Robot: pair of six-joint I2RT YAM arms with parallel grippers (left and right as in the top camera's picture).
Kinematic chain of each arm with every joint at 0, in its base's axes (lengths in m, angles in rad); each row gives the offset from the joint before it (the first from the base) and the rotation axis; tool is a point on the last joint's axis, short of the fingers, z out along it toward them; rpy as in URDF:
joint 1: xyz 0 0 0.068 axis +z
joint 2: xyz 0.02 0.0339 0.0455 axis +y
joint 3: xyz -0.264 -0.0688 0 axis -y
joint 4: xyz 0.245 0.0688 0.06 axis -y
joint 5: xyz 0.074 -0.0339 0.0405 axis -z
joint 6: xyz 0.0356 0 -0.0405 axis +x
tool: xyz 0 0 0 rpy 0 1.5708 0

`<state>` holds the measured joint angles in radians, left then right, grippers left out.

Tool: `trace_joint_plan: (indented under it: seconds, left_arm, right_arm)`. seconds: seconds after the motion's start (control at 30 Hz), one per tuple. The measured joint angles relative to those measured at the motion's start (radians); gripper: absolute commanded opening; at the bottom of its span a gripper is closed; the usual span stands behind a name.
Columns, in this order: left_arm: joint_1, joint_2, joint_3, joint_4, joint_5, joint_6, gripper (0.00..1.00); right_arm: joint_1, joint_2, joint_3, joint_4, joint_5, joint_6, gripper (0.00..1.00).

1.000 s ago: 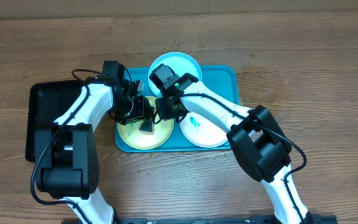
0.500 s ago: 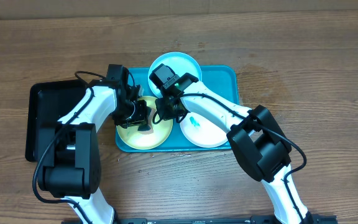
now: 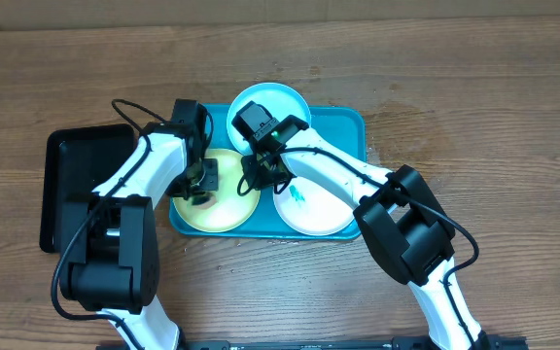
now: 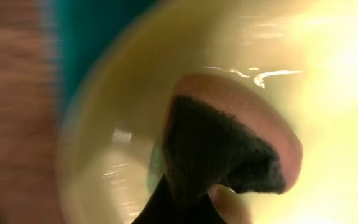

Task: Clean dirty plates on tray and stack at the side
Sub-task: 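Scrub the yellow plate with the sponge in the left gripper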

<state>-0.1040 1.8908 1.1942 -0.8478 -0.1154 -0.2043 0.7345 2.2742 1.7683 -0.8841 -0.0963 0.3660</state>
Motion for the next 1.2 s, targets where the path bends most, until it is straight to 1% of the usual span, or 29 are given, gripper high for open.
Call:
trace_joint_plan:
  seconds: [0.07,0.1,0.17,0.27,0.3,0.37,0.53,0.63,0.7,0.8,0.9,1.07,1.13,1.2]
  left_arm:
    - [0.001,0.000,0.002,-0.013,-0.054,-0.012,0.04]
    - [0.004,0.002,0.004,-0.026,-0.111,-0.027,0.04]
    - [0.008,0.008,0.024,-0.055,-0.154,-0.037,0.04]
    - [0.008,0.011,0.066,-0.085,-0.138,-0.041,0.04]
    - [0.010,0.011,0.079,-0.086,-0.120,-0.040,0.04]
    - [0.014,0.011,0.108,-0.078,-0.031,-0.021,0.04]
    - [0.019,0.012,0.119,-0.049,0.269,0.068,0.04]
    - [0.018,0.012,0.089,-0.026,0.349,0.099,0.04]
    - [0.019,0.012,0.049,-0.013,0.358,0.107,0.04]
    - [0.021,0.012,0.001,0.005,0.323,0.098,0.04]
    - [0.021,0.010,-0.004,0.010,0.262,0.064,0.04]
    - [0.033,-0.004,-0.012,0.006,0.065,-0.020,0.04]
    - [0.051,-0.004,-0.013,0.007,-0.038,-0.058,0.04]
    - [0.059,-0.004,-0.016,0.010,-0.078,-0.087,0.04]
  right_arm:
    - [0.000,0.000,0.000,0.000,0.000,0.000,0.25]
    - [0.000,0.000,0.000,0.001,0.000,0.000,0.25]
    - [0.000,0.000,0.000,0.001,0.000,0.000,0.24]
    - [0.000,0.000,0.000,0.001,0.000,0.000,0.24]
    - [0.000,0.000,0.000,0.000,0.000,0.000,0.24]
    - [0.000,0.000,0.000,0.000,0.000,0.000,0.24]
    - [0.000,0.000,0.000,0.002,0.000,0.000,0.24]
    - [0.000,0.000,0.000,0.002,0.000,0.000,0.24]
    - [0.000,0.000,0.000,0.002,0.000,0.000,0.24]
    - [0.000,0.000,0.000,0.002,0.000,0.000,0.24]
    - [0.000,0.001,0.000,0.002,-0.001,0.000,0.22]
    - [0.000,0.001,0.000,0.001,-0.005,0.000,0.20]
    - [0.001,0.001,0.001,-0.001,-0.003,0.000,0.17]
    - [0.003,0.001,0.004,0.001,-0.012,0.001,0.13]
